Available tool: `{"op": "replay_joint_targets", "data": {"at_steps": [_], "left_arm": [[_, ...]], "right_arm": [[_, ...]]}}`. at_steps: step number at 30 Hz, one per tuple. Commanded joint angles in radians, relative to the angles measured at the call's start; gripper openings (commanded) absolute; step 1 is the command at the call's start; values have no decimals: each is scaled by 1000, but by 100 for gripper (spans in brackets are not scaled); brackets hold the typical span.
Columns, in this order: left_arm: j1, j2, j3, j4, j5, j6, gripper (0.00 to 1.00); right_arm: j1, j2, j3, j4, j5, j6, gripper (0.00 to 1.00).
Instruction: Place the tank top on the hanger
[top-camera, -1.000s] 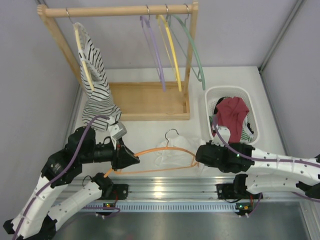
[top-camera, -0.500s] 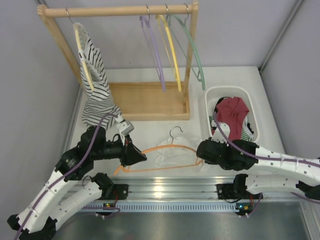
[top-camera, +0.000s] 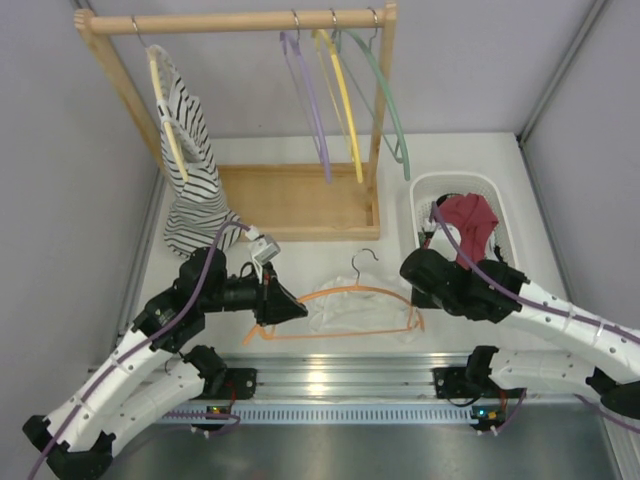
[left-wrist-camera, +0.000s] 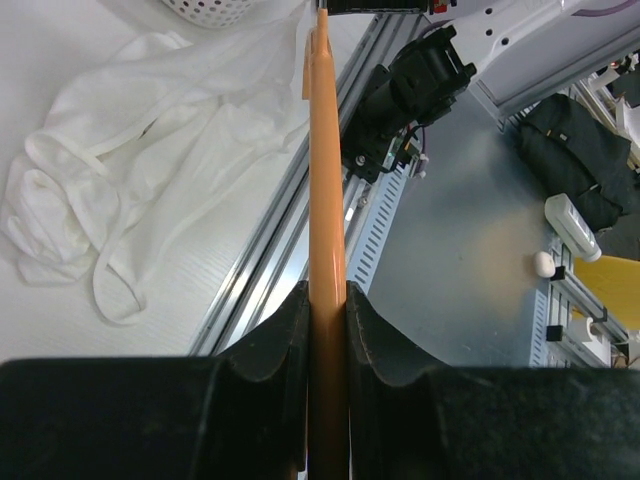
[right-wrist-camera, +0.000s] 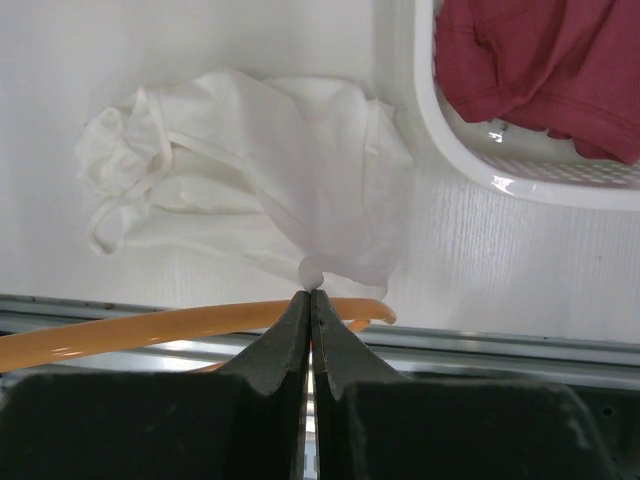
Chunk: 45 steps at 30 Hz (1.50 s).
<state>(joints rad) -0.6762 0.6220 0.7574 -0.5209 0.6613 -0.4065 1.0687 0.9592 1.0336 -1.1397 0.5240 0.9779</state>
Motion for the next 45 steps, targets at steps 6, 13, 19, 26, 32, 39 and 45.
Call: {"op": "replay_joint_targets", "data": {"at_steps": [6,13,19,26,32,39,45], "left_arm": [[-29,-11,-112,357,-9,-135,0],[-77,2,-148,441,-92,-143,0],[-170,71,-199,605,-153,-169,0],[-328,163,-236,762,-302,-147,0],[-341,189,-282,890,-332,-164,0],[-342,228,-309,1015,-252,-196,0],[-341,212,-313,1019,-229,-195,0]], "right_arm": [[-15,58,121,80,-50,-136,0],[-30,52,148,63,-67,-176,0],[-42,50,155,72,-74,-188,0],[-67,39,149,77,-90,-212,0],[-91,16,115,78,-90,-223,0],[-136,-19,74,127,-104,-257,1],[-179,-34,63,133,-117,-281,18]]}}
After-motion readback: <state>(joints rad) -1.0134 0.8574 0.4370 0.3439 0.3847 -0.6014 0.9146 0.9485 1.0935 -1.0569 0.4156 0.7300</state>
